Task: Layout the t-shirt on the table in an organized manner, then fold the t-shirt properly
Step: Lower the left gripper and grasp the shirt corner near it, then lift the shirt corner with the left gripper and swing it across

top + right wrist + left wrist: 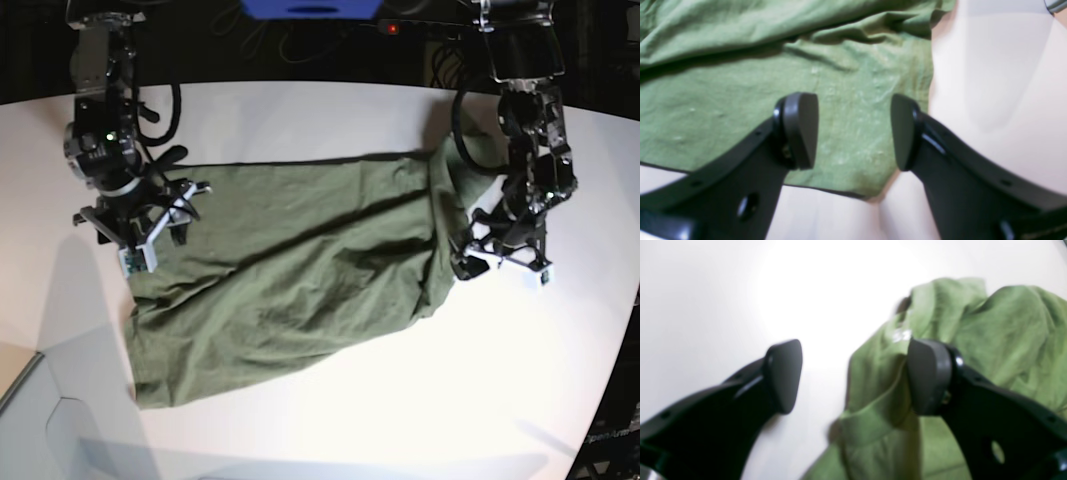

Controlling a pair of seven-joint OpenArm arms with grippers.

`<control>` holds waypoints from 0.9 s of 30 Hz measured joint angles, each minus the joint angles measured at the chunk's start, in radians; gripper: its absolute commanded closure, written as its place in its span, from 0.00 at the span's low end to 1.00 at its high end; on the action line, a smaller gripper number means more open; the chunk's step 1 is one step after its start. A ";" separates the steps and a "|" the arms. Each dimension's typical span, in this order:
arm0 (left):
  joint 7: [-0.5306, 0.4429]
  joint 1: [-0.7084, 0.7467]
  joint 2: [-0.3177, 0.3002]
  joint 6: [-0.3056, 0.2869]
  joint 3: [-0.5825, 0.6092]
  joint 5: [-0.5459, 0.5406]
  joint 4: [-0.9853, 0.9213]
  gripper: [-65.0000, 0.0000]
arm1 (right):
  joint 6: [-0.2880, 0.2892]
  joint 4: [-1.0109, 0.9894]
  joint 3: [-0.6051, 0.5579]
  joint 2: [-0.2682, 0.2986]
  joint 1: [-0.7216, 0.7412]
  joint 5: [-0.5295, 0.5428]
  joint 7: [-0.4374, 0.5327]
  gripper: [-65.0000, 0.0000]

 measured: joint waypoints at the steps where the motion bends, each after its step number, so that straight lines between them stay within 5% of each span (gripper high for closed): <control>1: 0.001 -0.008 -0.010 0.000 0.034 0.001 -0.018 0.27 | 0.000 0.000 0.000 0.000 0.000 0.000 0.000 0.47; 6: 0.011 -0.002 -0.003 0.000 0.122 0.002 -0.036 0.34 | 0.000 0.000 0.000 0.002 0.000 0.000 0.003 0.47; 14: -0.020 -0.001 -0.004 0.000 0.132 0.001 -0.023 0.99 | 0.000 0.000 0.000 0.002 0.000 0.000 0.000 0.47; 18: -0.101 0.028 -0.027 -0.003 0.105 -0.006 0.100 1.00 | 0.000 0.000 0.000 0.002 0.000 0.000 0.001 0.47; 27: -0.101 0.035 -0.043 0.005 -0.101 -0.003 0.510 1.00 | 0.000 -0.001 0.005 0.005 0.000 0.000 0.002 0.47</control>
